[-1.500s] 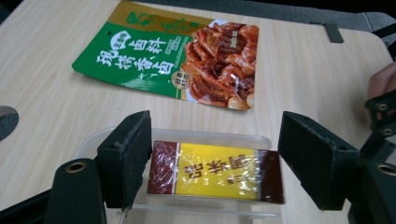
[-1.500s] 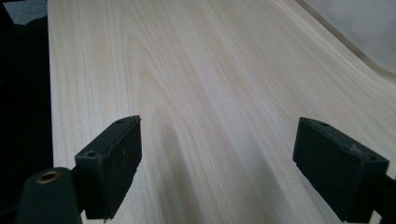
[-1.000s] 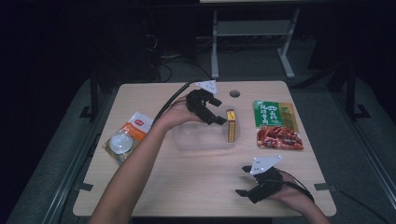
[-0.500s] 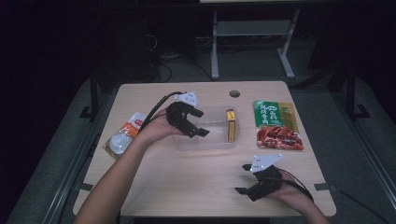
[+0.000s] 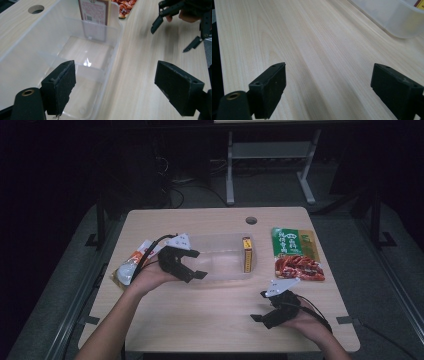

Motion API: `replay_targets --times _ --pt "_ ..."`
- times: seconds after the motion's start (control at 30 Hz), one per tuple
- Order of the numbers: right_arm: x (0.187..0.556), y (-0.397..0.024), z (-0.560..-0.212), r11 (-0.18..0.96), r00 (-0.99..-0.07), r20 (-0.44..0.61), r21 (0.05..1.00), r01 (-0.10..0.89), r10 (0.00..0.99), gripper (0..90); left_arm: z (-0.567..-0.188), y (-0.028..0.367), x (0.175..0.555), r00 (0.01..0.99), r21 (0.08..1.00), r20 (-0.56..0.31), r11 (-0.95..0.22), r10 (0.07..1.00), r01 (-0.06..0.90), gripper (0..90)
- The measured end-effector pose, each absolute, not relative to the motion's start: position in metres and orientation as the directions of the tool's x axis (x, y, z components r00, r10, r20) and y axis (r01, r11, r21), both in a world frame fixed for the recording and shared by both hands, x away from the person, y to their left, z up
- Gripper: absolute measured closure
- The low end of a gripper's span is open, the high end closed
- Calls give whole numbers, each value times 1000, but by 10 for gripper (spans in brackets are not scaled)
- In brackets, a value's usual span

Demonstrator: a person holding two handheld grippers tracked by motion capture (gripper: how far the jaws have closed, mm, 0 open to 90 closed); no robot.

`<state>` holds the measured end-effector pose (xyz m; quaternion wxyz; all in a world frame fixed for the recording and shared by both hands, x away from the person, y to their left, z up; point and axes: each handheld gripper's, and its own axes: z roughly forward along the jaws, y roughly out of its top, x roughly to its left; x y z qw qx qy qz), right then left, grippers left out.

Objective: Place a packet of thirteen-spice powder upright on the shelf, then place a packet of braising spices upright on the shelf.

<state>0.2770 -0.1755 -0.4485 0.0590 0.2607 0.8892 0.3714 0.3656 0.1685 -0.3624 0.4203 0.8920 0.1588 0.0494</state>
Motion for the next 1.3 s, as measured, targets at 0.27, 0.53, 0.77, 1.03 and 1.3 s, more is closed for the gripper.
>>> replay_targets --times 0.27,0.53,0.77,1.03,1.3 --pt "276 -177 -448 596 -850 84 677 431 520 117 -385 193 335 930 772 -57 -575 363 272 168" --pt "282 -181 -447 587 -835 82 674 449 544 105 -404 207 309 927 760 -53 -588 371 279 168" --pt "293 -190 -444 566 -808 61 683 462 585 170 -424 217 293 925 742 -55 -604 376 290 167" --pt "316 -216 -434 493 -709 8 713 499 706 510 -438 226 281 915 726 -66 -610 397 317 168" --pt "362 -251 -440 423 -558 -33 691 587 829 865 -443 222 282 922 719 -73 -620 380 313 167"
